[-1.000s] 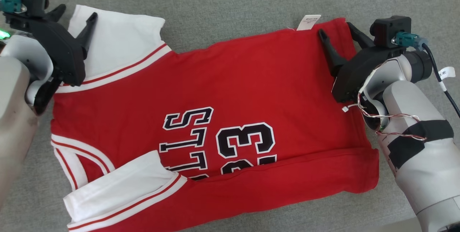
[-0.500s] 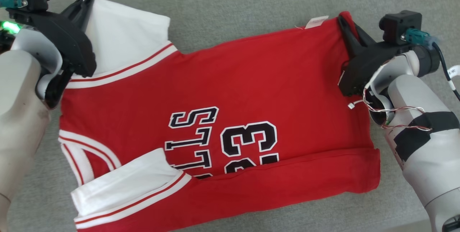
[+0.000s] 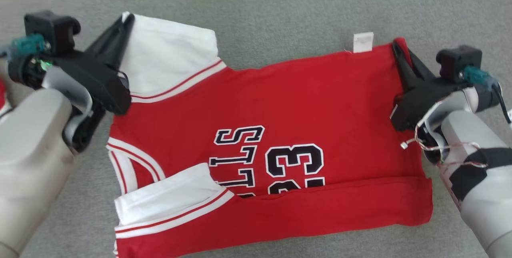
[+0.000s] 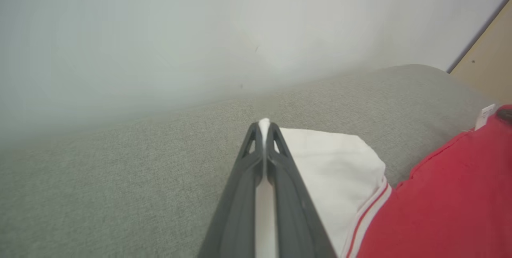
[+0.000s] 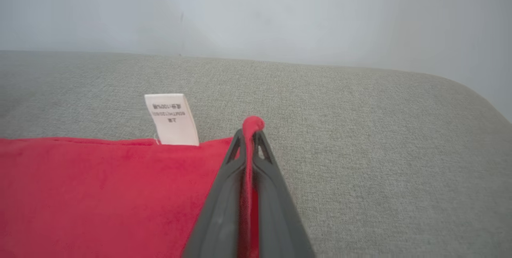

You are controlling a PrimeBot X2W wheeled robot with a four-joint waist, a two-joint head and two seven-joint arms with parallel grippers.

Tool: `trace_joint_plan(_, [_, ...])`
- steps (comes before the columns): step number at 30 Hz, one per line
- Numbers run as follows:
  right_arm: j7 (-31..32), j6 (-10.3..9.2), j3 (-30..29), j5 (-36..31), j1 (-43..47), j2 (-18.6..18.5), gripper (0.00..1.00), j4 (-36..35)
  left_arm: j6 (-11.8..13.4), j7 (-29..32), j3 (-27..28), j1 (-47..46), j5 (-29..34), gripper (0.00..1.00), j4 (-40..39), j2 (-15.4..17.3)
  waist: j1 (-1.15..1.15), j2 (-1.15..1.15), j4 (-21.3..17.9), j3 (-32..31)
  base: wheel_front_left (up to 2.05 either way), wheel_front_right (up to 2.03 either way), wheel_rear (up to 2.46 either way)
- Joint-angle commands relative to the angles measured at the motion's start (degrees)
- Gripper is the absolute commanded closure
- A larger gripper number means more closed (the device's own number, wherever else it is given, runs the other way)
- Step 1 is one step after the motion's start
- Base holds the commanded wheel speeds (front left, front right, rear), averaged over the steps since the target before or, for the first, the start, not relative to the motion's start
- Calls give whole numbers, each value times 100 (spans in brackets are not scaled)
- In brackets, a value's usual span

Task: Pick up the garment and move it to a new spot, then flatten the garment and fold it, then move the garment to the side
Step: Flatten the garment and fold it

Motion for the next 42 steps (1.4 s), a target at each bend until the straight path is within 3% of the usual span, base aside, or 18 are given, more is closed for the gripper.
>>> trace_joint_plan(1, [-73,-15,30,44,125,-62,100,-39,16,-82,18,178,-26,100,-146,47,1,0,102,-104,0,0,0])
trace_joint_plan(6, [-229,-15,66,43,450,-155,100,-206,72,-204,233,706,6,100,-716,152,1,0,148,-208,0,0,0])
trace_joint_plan(12, [-311,-15,-108,-12,995,-266,100,-636,375,-212,801,1709,227,100,-1717,262,1,0,190,-408,0,0,0])
trace_joint_plan(22, [-313,-15,-1128,-435,2315,-238,100,-1911,848,-211,1851,3687,763,100,-3167,187,1,0,260,-730,0,0,0])
trace_joint_plan(30, [-307,-15,-1753,-534,3109,-38,100,-2447,940,-212,2345,4703,966,100,-3605,-62,1,0,341,-885,0,0,0])
trace_joint_plan(31, [-307,-15,-1823,-543,3209,-9,89,-2495,943,-211,2401,4834,984,100,-3647,-114,1,0,348,-906,0,0,0])
trace_joint_plan(32, [-306,-15,-1886,-546,3306,19,84,-2530,948,-211,2449,4956,1004,100,-3671,-167,1,0,356,-931,0,0,0])
trace_joint_plan(34, [-306,-15,-2000,-562,3483,80,51,-2599,911,-211,2505,5185,1035,100,-3678,-267,1,0,364,-972,0,0,0])
trace_joint_plan(35, [-307,-15,-2060,-572,3561,107,4,-2643,917,-212,2520,5269,1062,100,-3665,-311,1,0,370,-990,0,0,0])
trace_joint_plan(36, [-307,-15,-2163,-523,3708,165,0,-2718,894,-212,2625,5387,1162,11,-3657,-410,1,0,380,-1025,0,0,0])
trace_joint_plan(37, [-307,-15,-2209,-509,3772,177,0,-2772,877,-212,2678,5479,1202,0,-3649,-482,1,0,380,-1044,0,0,0])
trace_joint_plan(42, [-305,-15,-2355,-427,4054,213,0,-3078,834,-210,3102,5739,1549,0,-3633,-787,1,0,377,-1117,0,0,0])
